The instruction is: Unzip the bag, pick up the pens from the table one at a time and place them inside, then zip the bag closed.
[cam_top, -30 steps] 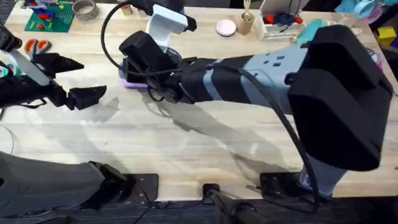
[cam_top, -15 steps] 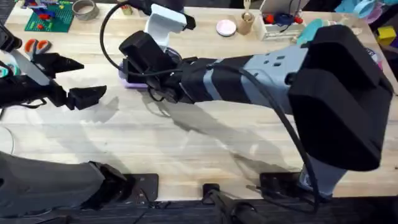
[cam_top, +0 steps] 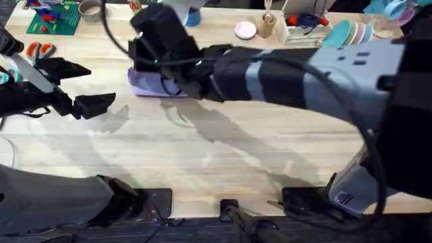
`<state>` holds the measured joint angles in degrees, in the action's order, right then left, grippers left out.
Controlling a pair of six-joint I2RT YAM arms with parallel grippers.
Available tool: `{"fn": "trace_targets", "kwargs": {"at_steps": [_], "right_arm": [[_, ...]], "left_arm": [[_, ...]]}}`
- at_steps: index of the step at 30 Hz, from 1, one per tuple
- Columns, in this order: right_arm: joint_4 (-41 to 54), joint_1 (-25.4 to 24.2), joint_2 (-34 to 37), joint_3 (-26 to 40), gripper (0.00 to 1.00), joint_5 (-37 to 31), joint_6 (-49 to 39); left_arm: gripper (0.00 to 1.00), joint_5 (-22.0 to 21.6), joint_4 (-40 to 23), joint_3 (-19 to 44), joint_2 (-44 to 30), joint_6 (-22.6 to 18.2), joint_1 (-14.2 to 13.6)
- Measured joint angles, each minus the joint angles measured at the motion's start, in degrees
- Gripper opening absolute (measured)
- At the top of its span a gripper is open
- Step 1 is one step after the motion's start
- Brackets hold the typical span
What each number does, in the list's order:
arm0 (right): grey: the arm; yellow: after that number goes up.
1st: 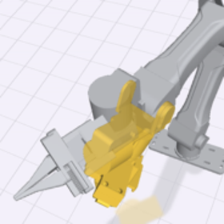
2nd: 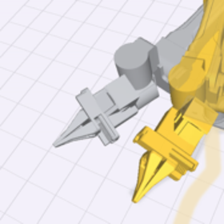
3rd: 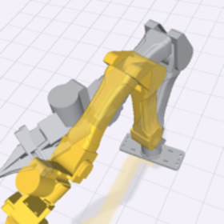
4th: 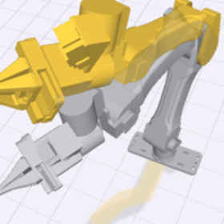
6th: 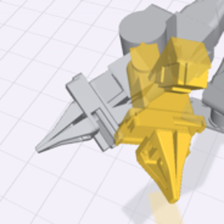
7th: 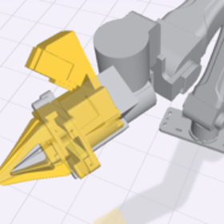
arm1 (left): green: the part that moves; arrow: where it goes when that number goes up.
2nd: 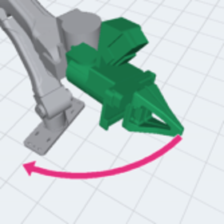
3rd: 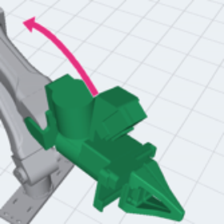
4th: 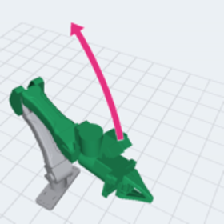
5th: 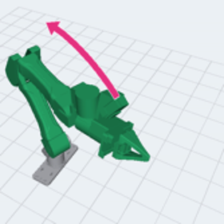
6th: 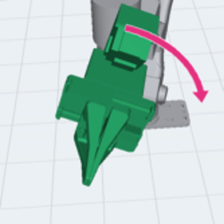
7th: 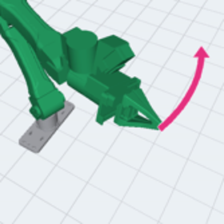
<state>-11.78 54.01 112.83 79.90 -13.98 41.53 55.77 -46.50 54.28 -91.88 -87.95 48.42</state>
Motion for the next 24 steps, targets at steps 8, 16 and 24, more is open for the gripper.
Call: {"fn": "trace_targets", "kwargs": {"at_steps": [8,16,24], "right_arm": [[0.1,-2.6,-0.7,0.0,0.028,-0.2,0.0],[0.2,-2.6,-0.7,0.0,0.028,-0.1,-0.1],[0.8,-2.6,-0.7,0.0,0.05,7.4,-2.4]], "left_arm": [[0.993,0.0,0.0,0.0,0.0,0.0,0.0],[0.993,0.0,0.0,0.0,0.0,0.0,0.0],[0.993,0.0,0.0,0.0,0.0,0.0,0.0]]}}
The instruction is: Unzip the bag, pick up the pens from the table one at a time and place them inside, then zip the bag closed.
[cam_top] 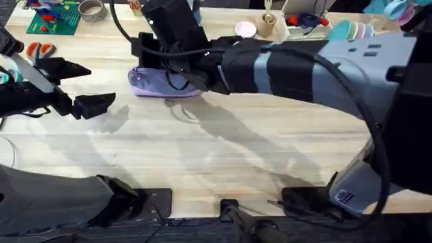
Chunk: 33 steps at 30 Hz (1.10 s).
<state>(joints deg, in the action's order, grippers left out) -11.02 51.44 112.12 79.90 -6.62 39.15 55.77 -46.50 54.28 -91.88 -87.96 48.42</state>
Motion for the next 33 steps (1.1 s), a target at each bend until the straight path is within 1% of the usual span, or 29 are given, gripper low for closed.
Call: {"fn": "trace_targets", "kwargs": {"at_steps": [4,6,8,9,10,11,16,20,21,24,33], "right_arm": [[3.8,0.0,-0.8,0.0,0.458,4.1,-0.6],[6.8,0.0,-1.9,0.0,0.552,5.4,-0.7],[9.8,0.1,-3.5,0.0,0.71,6.3,-1.5],[11.0,0.2,-4.4,0.0,0.819,6.5,-2.0],[12.3,0.3,-5.3,0.0,0.949,6.7,-2.7],[13.5,0.4,-6.2,0.0,0.98,6.8,-3.3],[19.9,1.9,-9.7,0.3,0.995,7.1,-4.9],[23.6,3.8,-10.5,0.4,0.995,7.1,-5.2],[24.5,5.3,-10.5,0.4,0.995,7.2,-6.2],[24.6,7.1,-10.5,0.4,0.995,6.6,-8.4],[24.3,7.0,-10.5,0.4,0.996,6.2,-9.0]], "left_arm": [[0.993,0.0,0.0,0.0,0.0,0.0,0.0],[0.993,0.0,0.0,0.0,0.0,0.0,0.0],[0.993,0.0,0.0,0.0,0.0,0.0,0.0],[0.993,0.0,0.0,0.0,0.0,0.0,0.0],[0.993,0.0,0.0,0.0,0.0,0.0,0.0],[0.993,0.0,0.0,0.0,0.0,0.0,0.0],[0.994,0.0,0.0,0.0,0.0,0.0,0.0],[0.993,0.0,0.0,0.0,0.0,0.0,0.0],[0.993,0.0,0.0,0.0,0.0,0.0,0.0],[0.993,0.0,0.0,0.0,0.0,0.0,0.0],[0.994,0.0,0.0,0.0,0.0,0.0,0.0]]}}
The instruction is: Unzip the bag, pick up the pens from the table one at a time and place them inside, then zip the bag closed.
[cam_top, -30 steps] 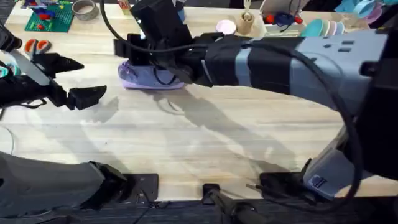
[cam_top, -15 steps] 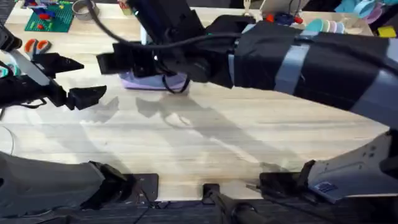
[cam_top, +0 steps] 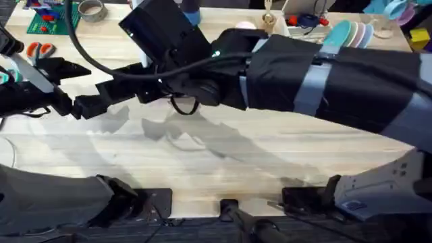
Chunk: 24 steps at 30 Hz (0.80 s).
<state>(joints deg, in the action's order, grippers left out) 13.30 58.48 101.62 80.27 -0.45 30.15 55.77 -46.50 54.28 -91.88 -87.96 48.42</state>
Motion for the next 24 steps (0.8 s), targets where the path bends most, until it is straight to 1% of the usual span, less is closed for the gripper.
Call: {"fn": "trace_targets", "kwargs": {"at_steps": [3,9,14,19,24], "right_arm": [[-1.1,0.0,0.0,0.0,0.997,-0.9,0.0],[-5.9,1.7,1.2,0.3,0.996,-8.8,-0.2],[-6.8,2.5,3.9,1.0,0.996,-11.0,-0.2],[-6.3,2.5,7.4,4.2,0.996,-11.9,-0.2],[-4.1,2.5,11.5,9.5,0.995,-12.0,-0.2]], "left_arm": [[0.993,0.0,0.0,0.0,0.0,0.0,0.0],[0.993,0.0,0.0,0.0,0.0,0.0,0.0],[0.993,0.0,0.0,0.0,0.0,0.0,0.0],[0.993,0.0,0.0,0.0,0.0,0.0,0.0],[0.993,0.0,0.0,0.0,0.0,0.0,0.0]]}}
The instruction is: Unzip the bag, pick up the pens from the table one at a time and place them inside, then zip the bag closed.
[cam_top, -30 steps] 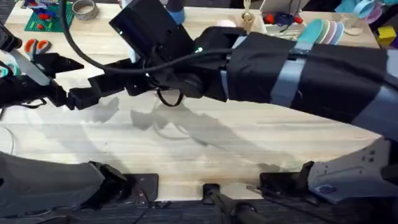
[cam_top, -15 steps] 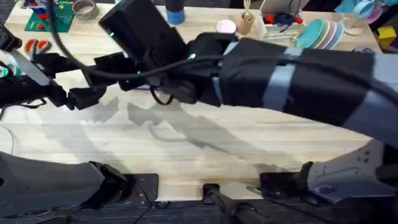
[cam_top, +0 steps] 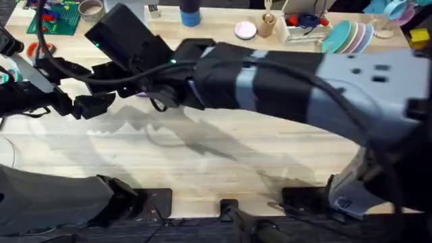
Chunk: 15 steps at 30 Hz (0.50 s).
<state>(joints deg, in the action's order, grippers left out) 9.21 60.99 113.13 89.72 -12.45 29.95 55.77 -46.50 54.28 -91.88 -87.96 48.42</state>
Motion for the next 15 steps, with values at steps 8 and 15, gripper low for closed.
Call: {"fn": "trace_targets", "kwargs": {"at_steps": [8,15], "right_arm": [[0.2,0.0,4.0,2.9,0.996,0.0,0.0],[-0.3,0.0,6.3,3.4,0.996,-1.2,0.3]], "left_arm": [[0.993,0.0,0.0,0.0,0.0,0.0,0.0],[0.993,0.0,0.0,0.0,0.0,0.0,0.0]]}}
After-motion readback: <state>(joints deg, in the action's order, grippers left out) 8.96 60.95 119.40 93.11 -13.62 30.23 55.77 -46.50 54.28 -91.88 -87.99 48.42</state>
